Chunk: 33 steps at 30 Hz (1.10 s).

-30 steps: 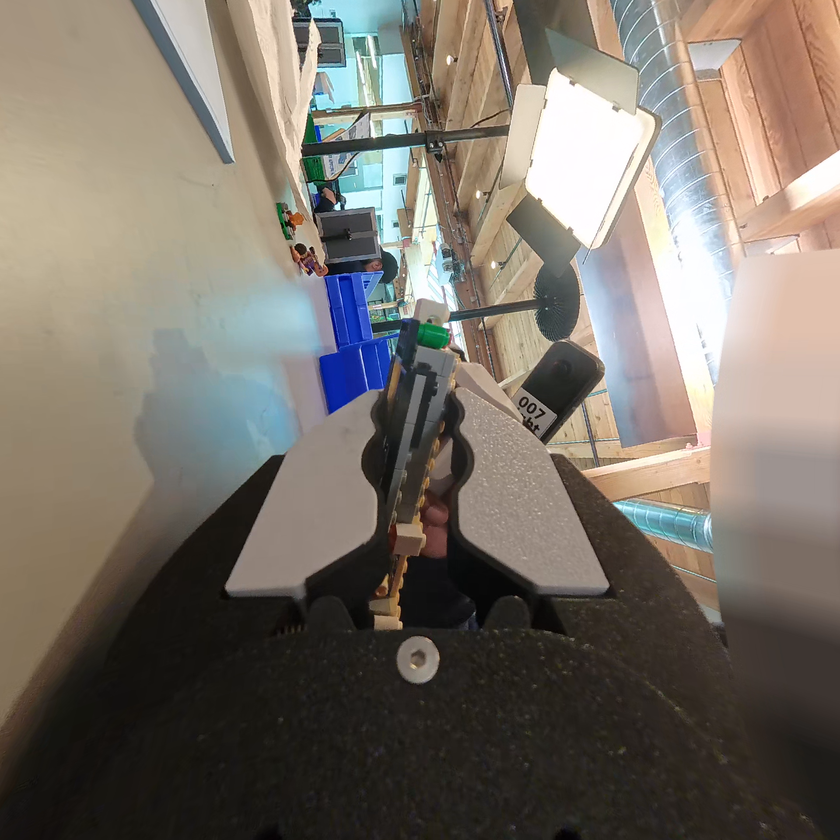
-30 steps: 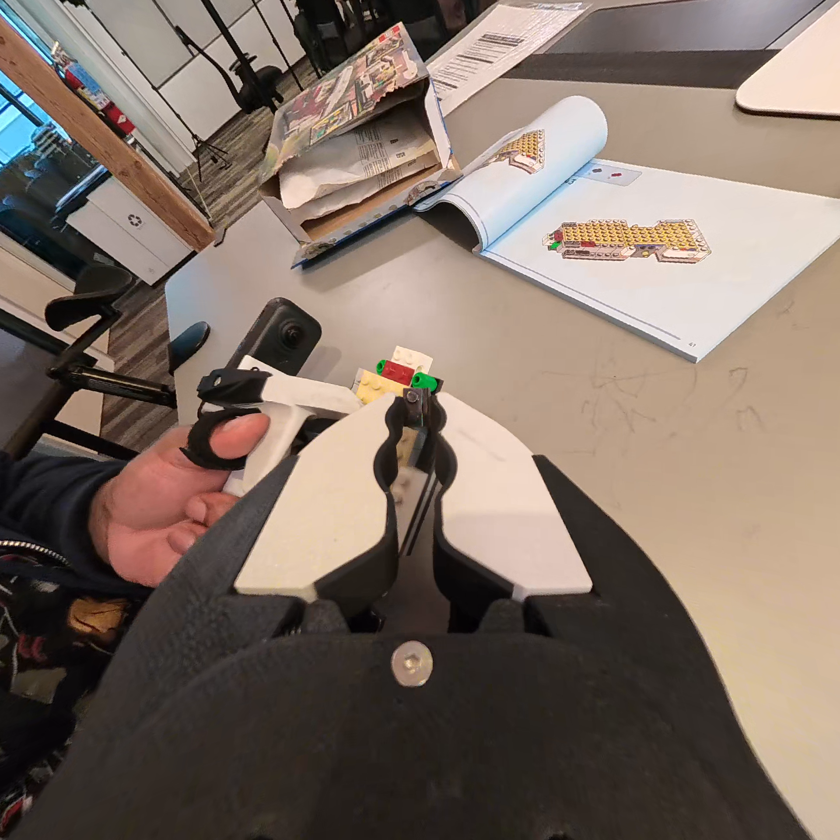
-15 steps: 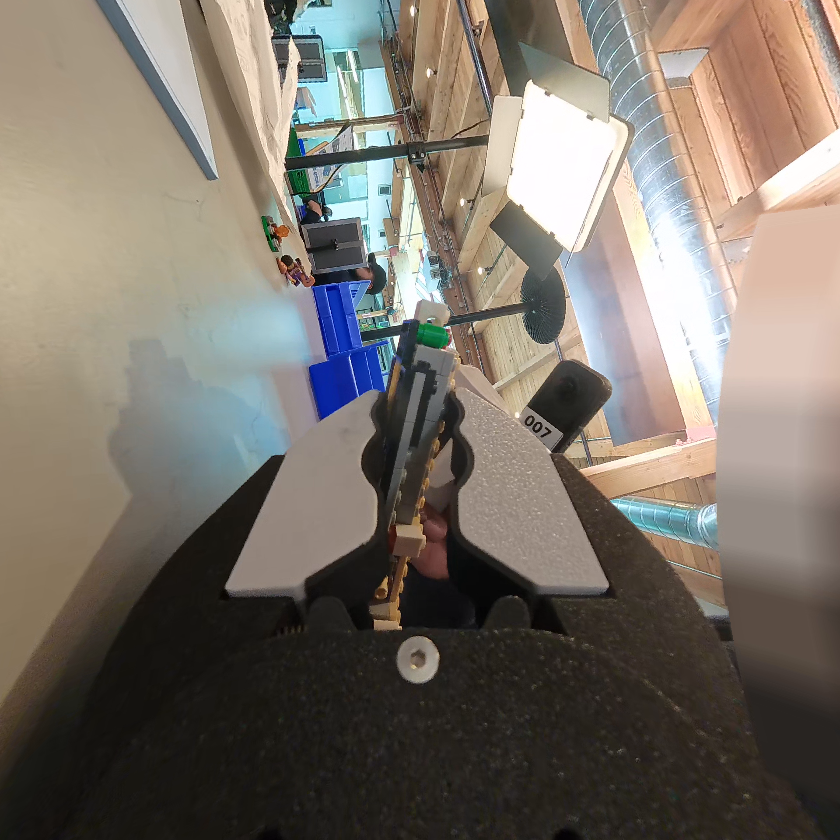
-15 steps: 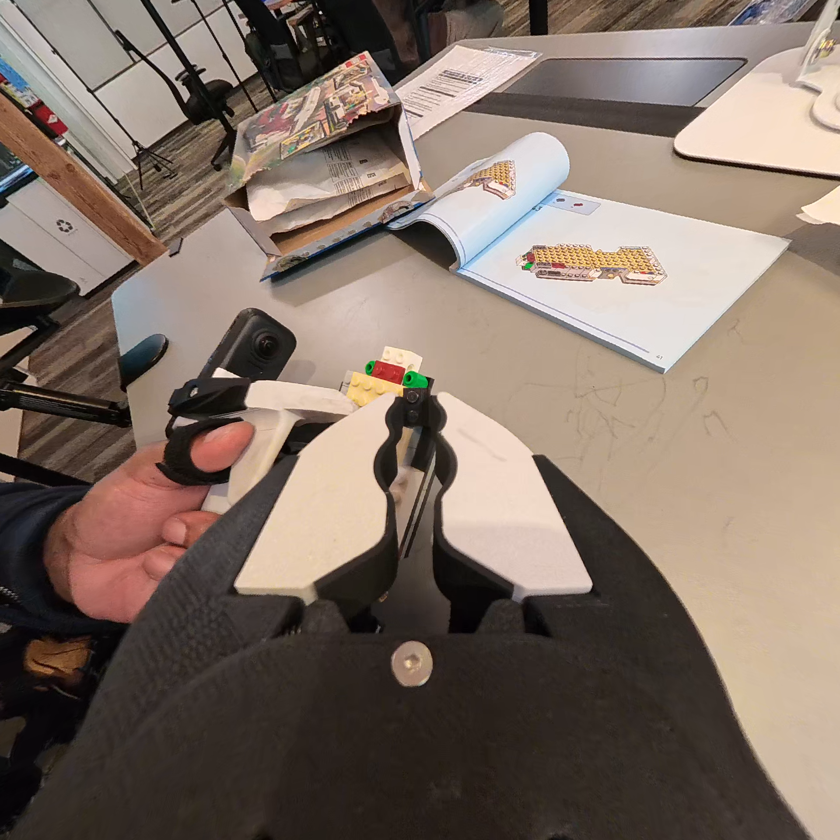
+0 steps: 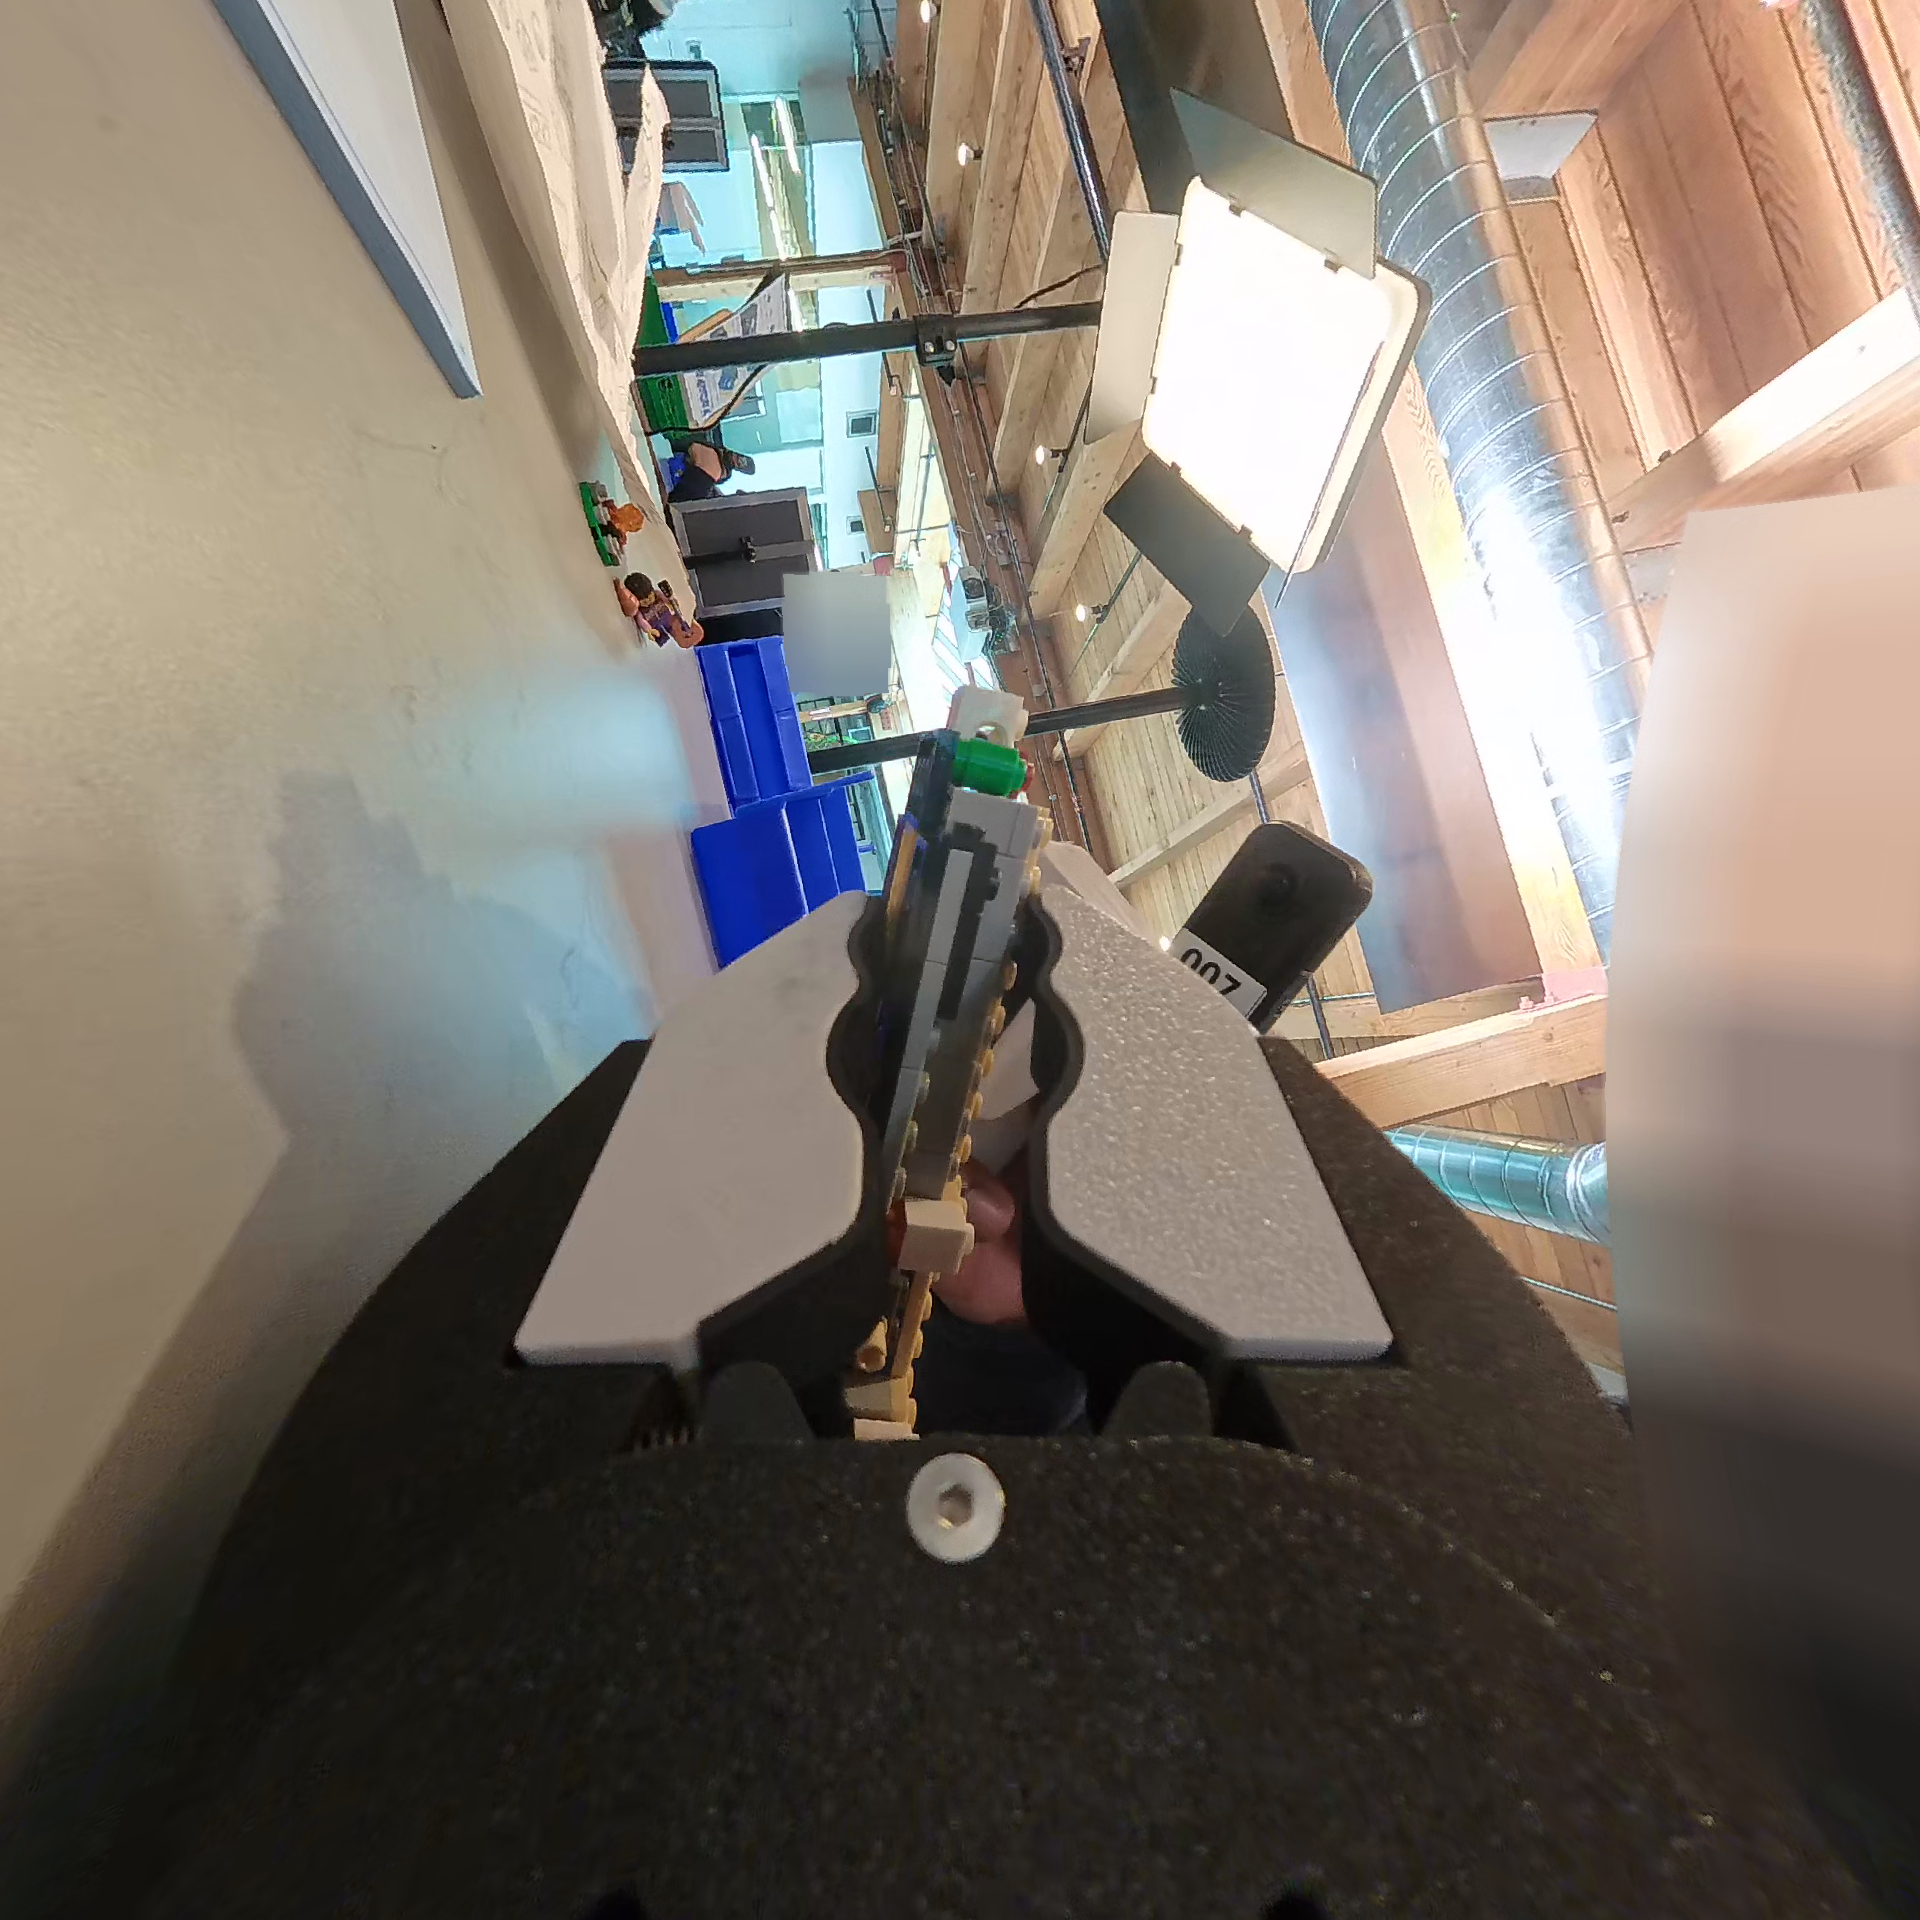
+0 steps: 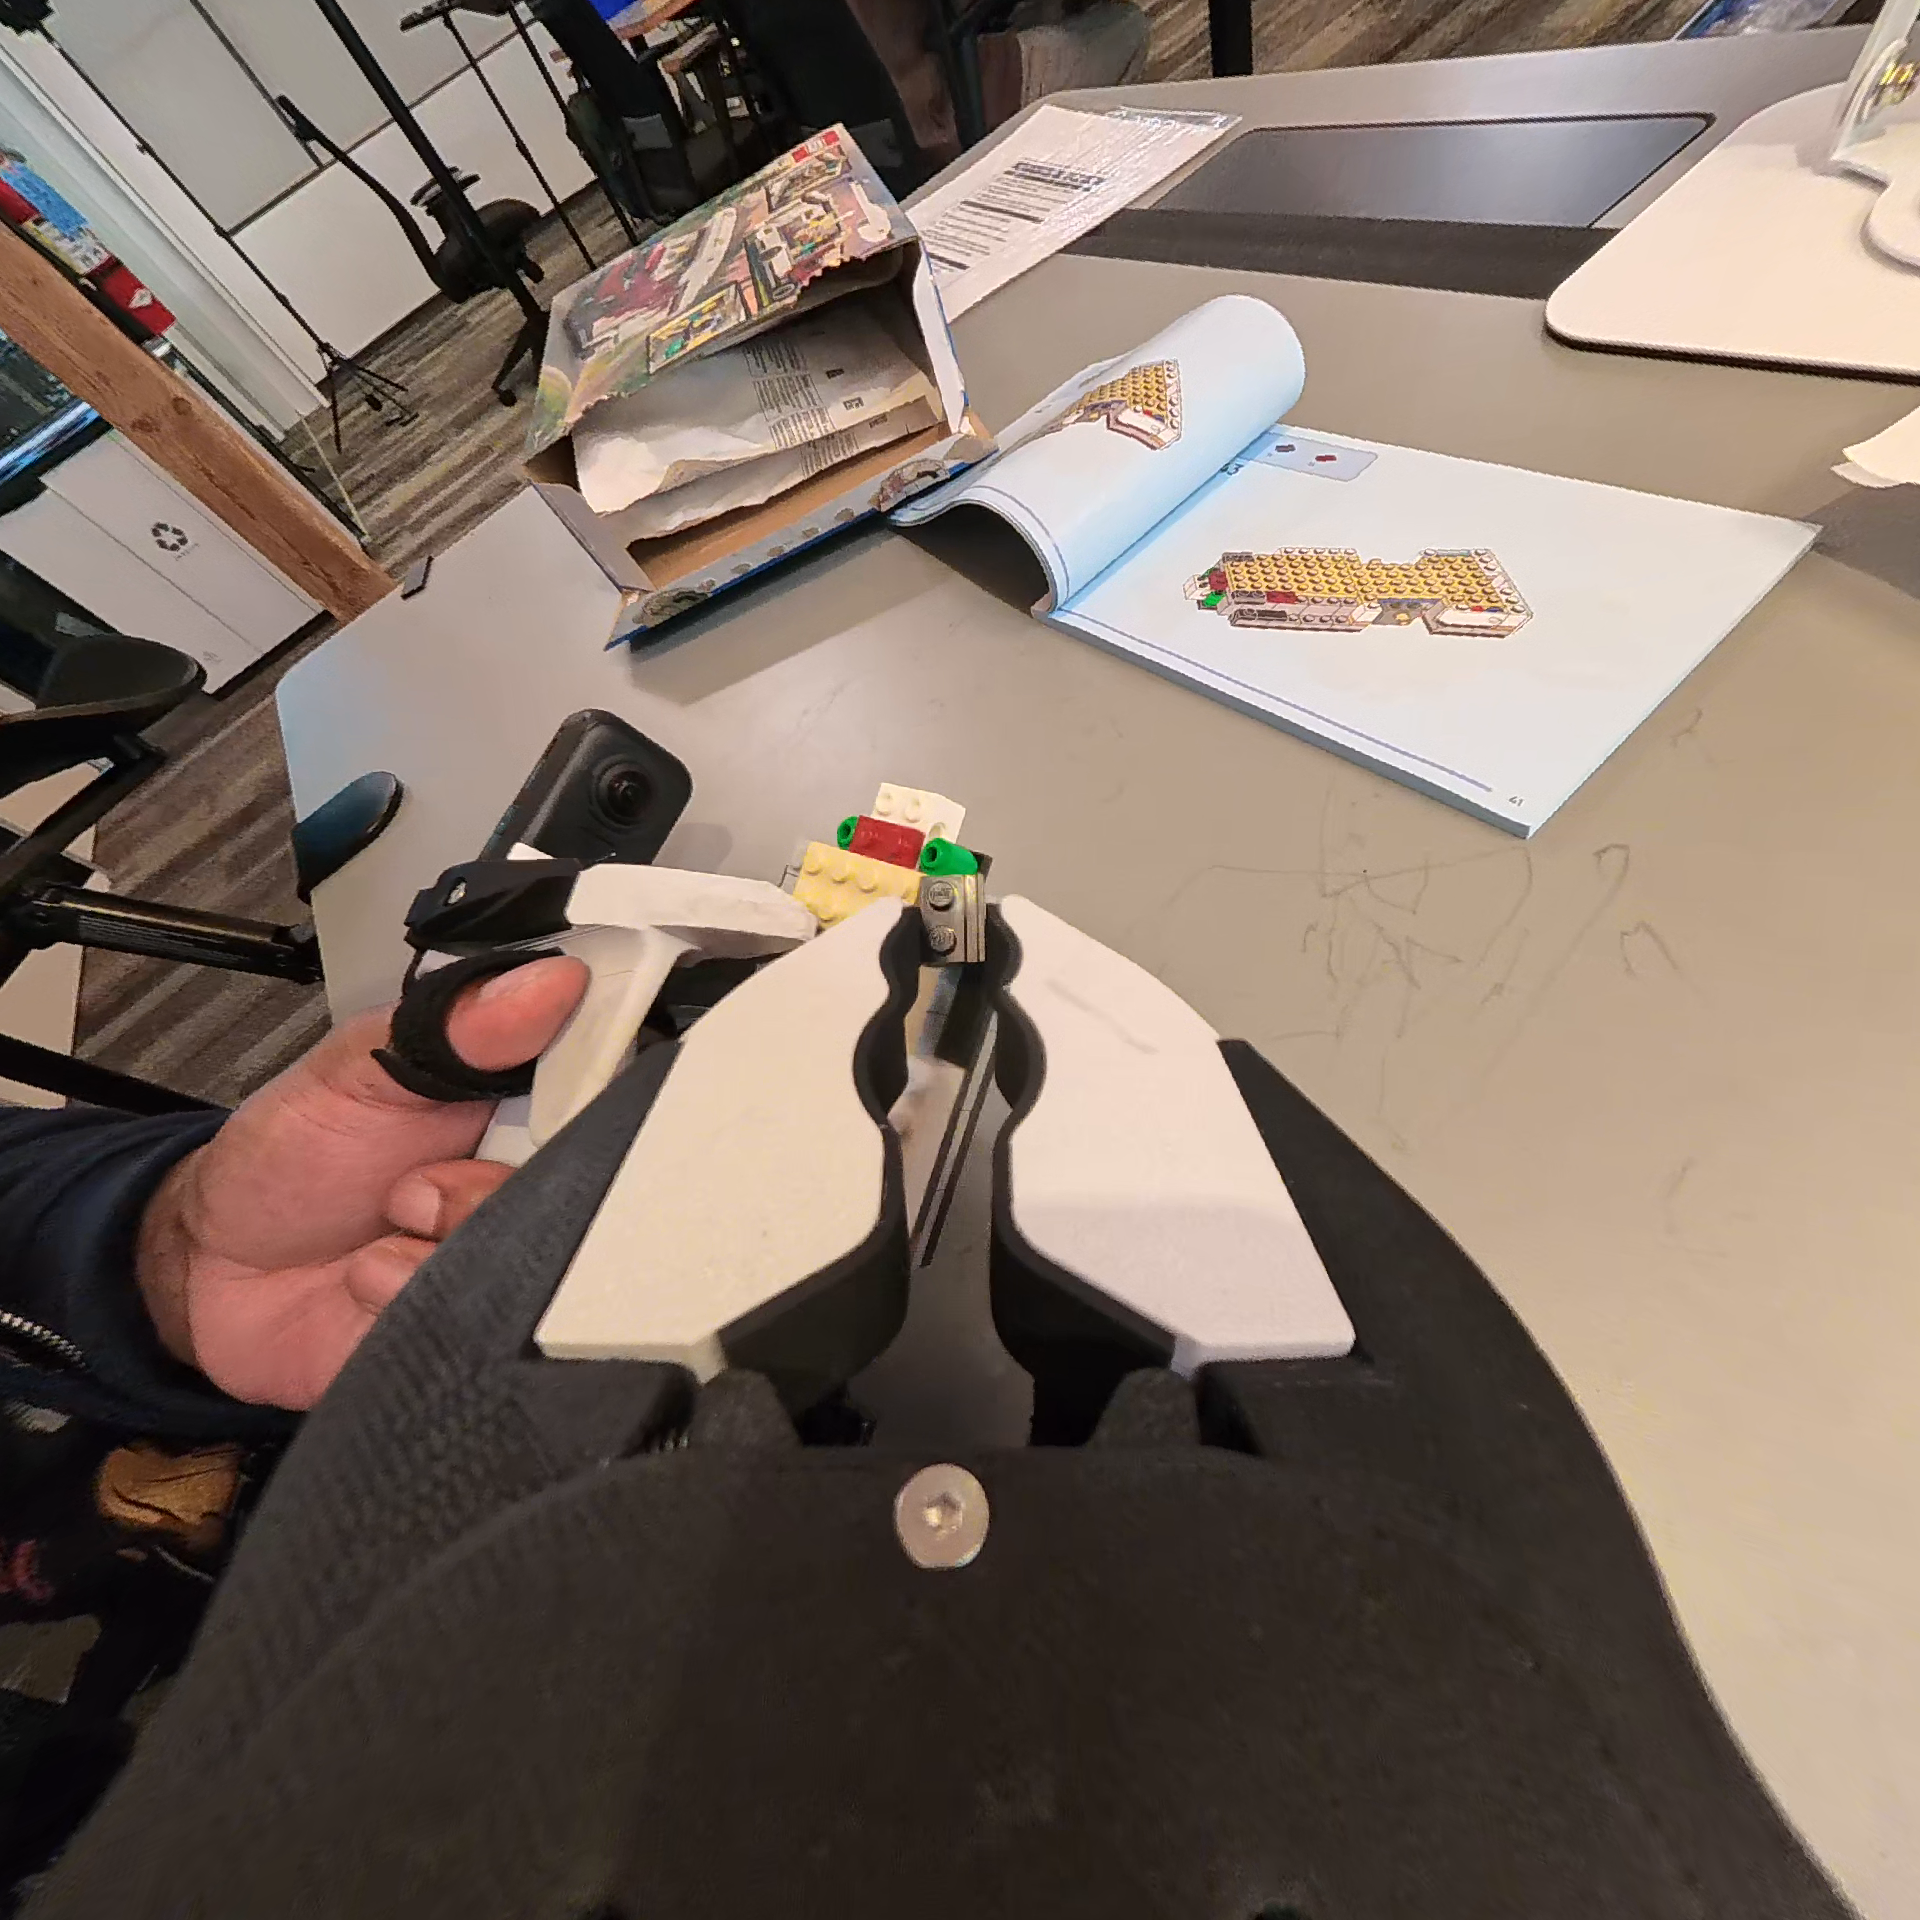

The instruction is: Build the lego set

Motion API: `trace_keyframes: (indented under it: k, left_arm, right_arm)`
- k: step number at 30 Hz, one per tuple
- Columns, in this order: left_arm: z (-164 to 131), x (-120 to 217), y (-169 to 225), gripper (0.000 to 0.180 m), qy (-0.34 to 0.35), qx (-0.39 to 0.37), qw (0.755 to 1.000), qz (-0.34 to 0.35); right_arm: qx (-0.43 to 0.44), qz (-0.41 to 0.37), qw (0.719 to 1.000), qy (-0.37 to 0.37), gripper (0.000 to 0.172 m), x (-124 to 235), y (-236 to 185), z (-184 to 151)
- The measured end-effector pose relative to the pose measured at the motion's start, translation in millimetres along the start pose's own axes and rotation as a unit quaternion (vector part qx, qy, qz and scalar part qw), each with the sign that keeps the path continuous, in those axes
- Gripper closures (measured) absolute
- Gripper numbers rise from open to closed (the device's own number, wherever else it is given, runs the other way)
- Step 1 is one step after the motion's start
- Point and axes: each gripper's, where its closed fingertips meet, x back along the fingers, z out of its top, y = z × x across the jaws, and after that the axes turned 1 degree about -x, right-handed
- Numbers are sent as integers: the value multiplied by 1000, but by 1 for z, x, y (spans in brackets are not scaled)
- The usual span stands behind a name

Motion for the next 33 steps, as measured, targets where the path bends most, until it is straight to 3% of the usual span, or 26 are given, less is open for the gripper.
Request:
trace_keyframes:
  k: [33]
  left_arm:
    - [-1,-2,2,156,-8,-13,1000,-3]
  right_arm:
    - [-26,18,999,1,161,5,-2,0]
